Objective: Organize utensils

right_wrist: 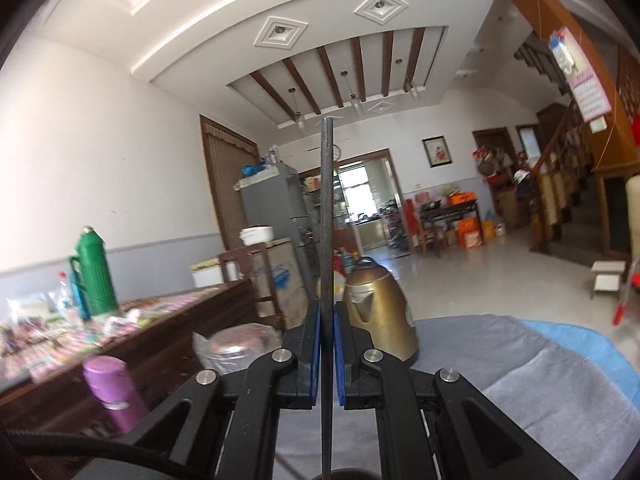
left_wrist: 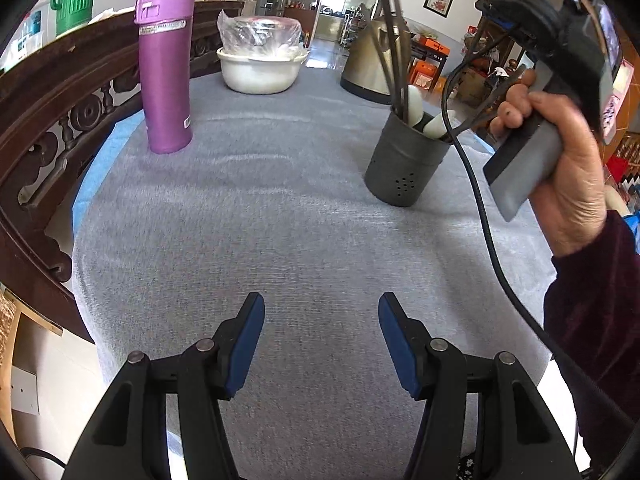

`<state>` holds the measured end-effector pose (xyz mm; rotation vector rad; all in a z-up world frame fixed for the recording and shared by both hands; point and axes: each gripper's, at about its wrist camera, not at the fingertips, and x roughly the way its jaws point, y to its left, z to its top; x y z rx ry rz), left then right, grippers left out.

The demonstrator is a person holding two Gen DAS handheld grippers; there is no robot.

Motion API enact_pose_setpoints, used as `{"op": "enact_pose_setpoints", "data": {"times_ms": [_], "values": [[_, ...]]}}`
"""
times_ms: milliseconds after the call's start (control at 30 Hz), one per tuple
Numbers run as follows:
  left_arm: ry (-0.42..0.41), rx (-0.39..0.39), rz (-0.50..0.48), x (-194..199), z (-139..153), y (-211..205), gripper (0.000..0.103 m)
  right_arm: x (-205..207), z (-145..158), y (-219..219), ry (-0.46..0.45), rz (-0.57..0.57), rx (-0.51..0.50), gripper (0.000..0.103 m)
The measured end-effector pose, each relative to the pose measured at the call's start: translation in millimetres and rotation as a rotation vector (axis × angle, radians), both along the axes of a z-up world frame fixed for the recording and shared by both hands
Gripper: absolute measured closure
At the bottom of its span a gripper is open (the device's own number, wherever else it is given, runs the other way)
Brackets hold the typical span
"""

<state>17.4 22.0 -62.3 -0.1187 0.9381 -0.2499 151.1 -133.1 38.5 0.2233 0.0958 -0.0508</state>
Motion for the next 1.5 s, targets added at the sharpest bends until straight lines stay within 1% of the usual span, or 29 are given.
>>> {"op": "enact_pose_setpoints", "data": {"times_ms": [100, 200, 300, 400, 567, 667, 767, 900, 1000, 1067, 1200, 1267, 1300, 1333, 1367, 1400, 1433, 1467, 1500], "values": [[0.01, -0.001, 0.003, 4, -4, 4, 0.043, 9, -8, 2, 0.006, -0.032, -0.015, 0.097], [0.024, -0.009, 0.009, 8, -7, 8, 0.043, 18, -16, 12, 0.014, -0.046, -0.056, 0.097], [0.027, -0.015, 0.013, 9, -8, 11, 0.043, 25, -27, 21, 0.033, -0.035, -0.108, 0.097], [0.021, -0.019, 0.02, 8, -6, 14, 0.043, 26, -35, 25, 0.059, -0.025, -0.128, 0.097], [0.012, -0.024, 0.028, 5, -3, 18, 0.043, 4, -45, 20, 0.072, -0.008, -0.155, 0.095], [0.001, -0.023, 0.023, 1, 0, 16, 0.043, -12, -49, 24, 0.092, 0.034, -0.194, 0.095], [-0.02, -0.016, 0.011, -5, 6, 10, 0.043, -18, -50, 28, 0.116, 0.073, -0.214, 0.095], [-0.041, -0.007, 0.005, -13, 14, 5, 0.043, -22, -56, 37, 0.142, 0.105, -0.265, 0.096], [-0.053, 0.001, 0.008, -17, 18, 2, 0.043, -17, -67, 42, 0.202, 0.09, -0.326, 0.096], [-0.062, 0.007, 0.008, -20, 21, -1, 0.043, -14, -70, 37, 0.244, 0.109, -0.296, 0.095], [-0.07, 0.023, 0.003, -23, 25, -6, 0.043, -25, -57, 25, 0.24, 0.138, -0.232, 0.093], [-0.077, 0.031, 0.0, -24, 27, -9, 0.043, -33, -49, 18, 0.249, 0.163, -0.209, 0.088], [-0.082, 0.035, -0.002, -25, 29, -11, 0.043, -38, -46, 14, 0.247, 0.176, -0.197, 0.08], [-0.085, 0.038, -0.003, -25, 30, -12, 0.043, -44, -43, 10, 0.239, 0.187, -0.183, 0.069], [-0.087, 0.041, -0.004, -25, 31, -12, 0.043, -51, -38, 4, 0.228, 0.191, -0.169, 0.06], [-0.088, 0.046, -0.005, -25, 32, -14, 0.043, -62, -35, -3, 0.21, 0.19, -0.15, 0.033], [-0.089, 0.051, -0.007, -25, 33, -16, 0.043, -72, -33, -8, 0.182, 0.186, -0.132, 0.026], [-0.092, 0.058, -0.01, -24, 35, -18, 0.043, -88, -28, -17, 0.134, 0.183, -0.109, 0.026], [-0.094, 0.063, -0.012, -24, 38, -20, 0.043, -97, -23, -20, 0.112, 0.183, -0.102, 0.026]]}}
